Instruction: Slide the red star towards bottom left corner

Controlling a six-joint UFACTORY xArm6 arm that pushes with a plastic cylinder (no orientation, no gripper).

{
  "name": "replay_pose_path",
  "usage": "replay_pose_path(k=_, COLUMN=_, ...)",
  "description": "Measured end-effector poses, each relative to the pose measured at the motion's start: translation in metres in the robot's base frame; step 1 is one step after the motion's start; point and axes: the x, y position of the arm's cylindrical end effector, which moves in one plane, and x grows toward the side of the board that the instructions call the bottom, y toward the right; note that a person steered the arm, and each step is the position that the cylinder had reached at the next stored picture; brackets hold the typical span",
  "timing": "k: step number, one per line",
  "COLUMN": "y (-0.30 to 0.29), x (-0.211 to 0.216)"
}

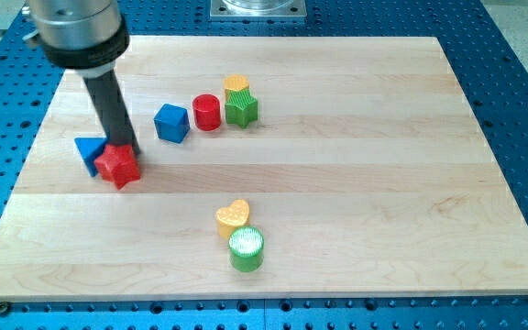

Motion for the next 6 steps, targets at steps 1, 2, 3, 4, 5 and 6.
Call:
replay_pose_path(k=1, y=-0.007, x=0.045)
replay_pose_path(k=2, y=0.017, x=0.061)
replay_pose_path(k=3, y=0.055, x=0.076)
replay_pose_path(k=4, y=0.014, x=0.109)
replay_pose_path(k=5, y=-0.008, x=0.09)
replay_pose_path(k=6, y=0.004, x=0.051)
